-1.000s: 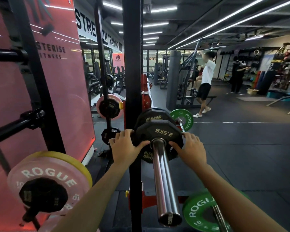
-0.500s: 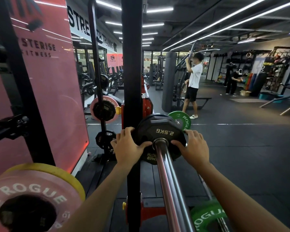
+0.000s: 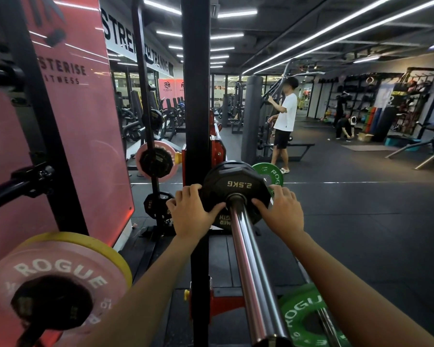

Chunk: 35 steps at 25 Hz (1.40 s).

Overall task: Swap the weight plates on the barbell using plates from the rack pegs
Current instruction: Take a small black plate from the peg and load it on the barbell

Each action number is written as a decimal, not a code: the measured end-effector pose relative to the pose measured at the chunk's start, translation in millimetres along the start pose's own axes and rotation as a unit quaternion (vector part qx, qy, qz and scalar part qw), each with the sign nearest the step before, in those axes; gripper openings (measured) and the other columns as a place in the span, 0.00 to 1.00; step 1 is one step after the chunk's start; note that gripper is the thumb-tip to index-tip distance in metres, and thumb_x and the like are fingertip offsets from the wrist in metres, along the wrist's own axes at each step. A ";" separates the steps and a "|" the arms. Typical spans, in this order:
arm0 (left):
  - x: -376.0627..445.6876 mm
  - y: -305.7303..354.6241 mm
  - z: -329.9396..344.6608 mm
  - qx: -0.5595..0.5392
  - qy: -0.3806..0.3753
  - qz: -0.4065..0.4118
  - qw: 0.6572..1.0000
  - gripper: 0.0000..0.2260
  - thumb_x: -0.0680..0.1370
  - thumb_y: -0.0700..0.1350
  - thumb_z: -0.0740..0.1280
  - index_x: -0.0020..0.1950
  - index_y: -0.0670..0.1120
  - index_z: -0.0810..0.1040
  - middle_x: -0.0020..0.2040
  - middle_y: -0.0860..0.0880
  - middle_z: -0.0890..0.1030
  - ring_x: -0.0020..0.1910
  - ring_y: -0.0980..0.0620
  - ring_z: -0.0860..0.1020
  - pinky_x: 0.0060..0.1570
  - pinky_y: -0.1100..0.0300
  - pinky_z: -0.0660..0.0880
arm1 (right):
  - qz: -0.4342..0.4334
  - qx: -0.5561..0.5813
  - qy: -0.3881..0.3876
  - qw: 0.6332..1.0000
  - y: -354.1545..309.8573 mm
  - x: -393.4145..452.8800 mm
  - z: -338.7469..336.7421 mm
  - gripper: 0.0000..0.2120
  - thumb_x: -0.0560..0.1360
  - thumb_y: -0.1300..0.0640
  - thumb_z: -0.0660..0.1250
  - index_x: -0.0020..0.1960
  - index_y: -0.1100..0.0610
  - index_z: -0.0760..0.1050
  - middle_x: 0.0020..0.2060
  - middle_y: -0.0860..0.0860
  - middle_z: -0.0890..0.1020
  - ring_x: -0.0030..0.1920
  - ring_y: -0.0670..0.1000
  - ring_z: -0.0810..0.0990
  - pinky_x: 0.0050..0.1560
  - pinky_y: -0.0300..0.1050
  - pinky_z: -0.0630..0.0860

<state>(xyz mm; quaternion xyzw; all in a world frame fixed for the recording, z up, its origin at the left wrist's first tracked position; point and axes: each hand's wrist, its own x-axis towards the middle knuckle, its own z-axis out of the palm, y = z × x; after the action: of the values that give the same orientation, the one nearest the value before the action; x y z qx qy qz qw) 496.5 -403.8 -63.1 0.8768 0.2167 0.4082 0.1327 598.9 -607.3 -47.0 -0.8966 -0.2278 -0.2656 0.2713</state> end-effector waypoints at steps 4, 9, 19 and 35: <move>-14.2 7.5 -23.4 0.003 0.016 0.024 1.000 0.33 0.69 0.72 0.65 0.63 0.49 0.72 0.60 0.48 0.76 0.61 0.44 0.73 0.60 0.43 0.66 | -0.017 -0.011 0.006 1.000 4.3 -16.6 -22.0 0.29 0.74 0.36 0.63 0.64 0.57 0.71 0.55 0.57 0.78 0.57 0.59 0.75 0.52 0.55 0.75; -44.2 20.0 -59.3 -0.007 0.025 0.045 0.999 0.31 0.71 0.69 0.67 0.64 0.48 0.72 0.62 0.48 0.75 0.62 0.44 0.72 0.60 0.42 0.69 | -0.053 -0.016 0.003 0.998 -0.3 -45.9 -56.4 0.29 0.75 0.36 0.61 0.66 0.56 0.70 0.57 0.57 0.78 0.58 0.58 0.75 0.54 0.54 0.75; -159.7 52.2 -150.0 0.003 0.016 0.019 1.000 0.29 0.72 0.67 0.67 0.64 0.49 0.73 0.60 0.49 0.75 0.61 0.46 0.72 0.60 0.46 0.67 | -0.085 0.019 -0.010 0.996 -9.2 -150.4 -132.6 0.26 0.77 0.39 0.61 0.66 0.56 0.70 0.58 0.57 0.78 0.58 0.58 0.75 0.54 0.54 0.74; -245.2 80.0 -246.7 0.009 0.001 0.086 0.996 0.27 0.73 0.67 0.59 0.63 0.50 0.75 0.57 0.50 0.77 0.58 0.47 0.72 0.56 0.47 0.69 | -0.064 -0.018 0.014 0.998 -50.3 -265.4 -221.9 0.27 0.77 0.36 0.59 0.67 0.54 0.70 0.60 0.55 0.78 0.61 0.56 0.74 0.58 0.55 0.72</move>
<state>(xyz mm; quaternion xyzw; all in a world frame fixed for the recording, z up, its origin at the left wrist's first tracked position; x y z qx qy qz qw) 187.0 -579.4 -36.0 0.8930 0.1445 0.4168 0.0889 292.5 -774.6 -29.9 -0.8813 -0.2756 -0.2989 0.2408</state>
